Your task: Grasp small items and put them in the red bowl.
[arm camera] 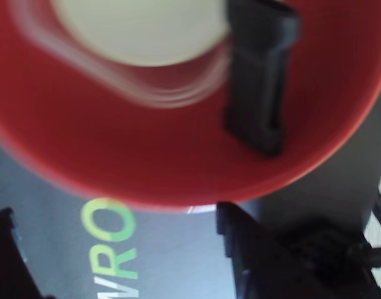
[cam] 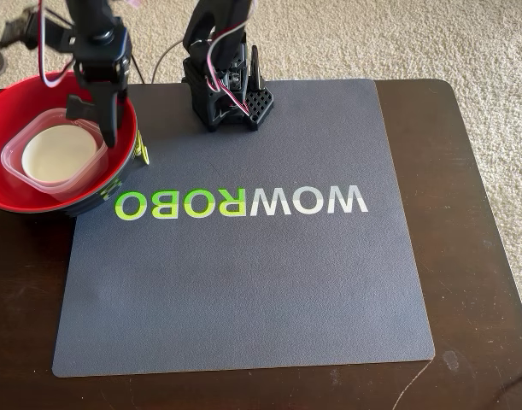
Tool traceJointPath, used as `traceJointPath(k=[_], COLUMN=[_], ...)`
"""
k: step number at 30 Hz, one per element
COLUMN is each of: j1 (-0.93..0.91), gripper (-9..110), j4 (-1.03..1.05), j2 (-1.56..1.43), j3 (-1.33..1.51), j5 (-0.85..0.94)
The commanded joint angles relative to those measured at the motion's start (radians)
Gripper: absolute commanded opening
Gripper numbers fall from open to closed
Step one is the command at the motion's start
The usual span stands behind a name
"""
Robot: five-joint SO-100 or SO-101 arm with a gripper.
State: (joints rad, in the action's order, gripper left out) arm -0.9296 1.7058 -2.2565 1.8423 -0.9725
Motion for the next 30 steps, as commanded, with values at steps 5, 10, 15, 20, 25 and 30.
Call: traceJointPath(k=[5,10,15,20,25,30], j1=[0.419,0.584,0.658,0.764,0.788,0.669], gripper=[42,38,39,39,39,39], j4=[0.0,-0.052,-0.091,-0.072,-0.071,-0.046], j2=[-0.011,0.287,0.548,0.663,0.735,0.762], j3=[-0.147,-0.166,-0.152,-0.137,-0.103,-0.117], j5=[0.078,0.342,0.52,0.658,0.819,0.713])
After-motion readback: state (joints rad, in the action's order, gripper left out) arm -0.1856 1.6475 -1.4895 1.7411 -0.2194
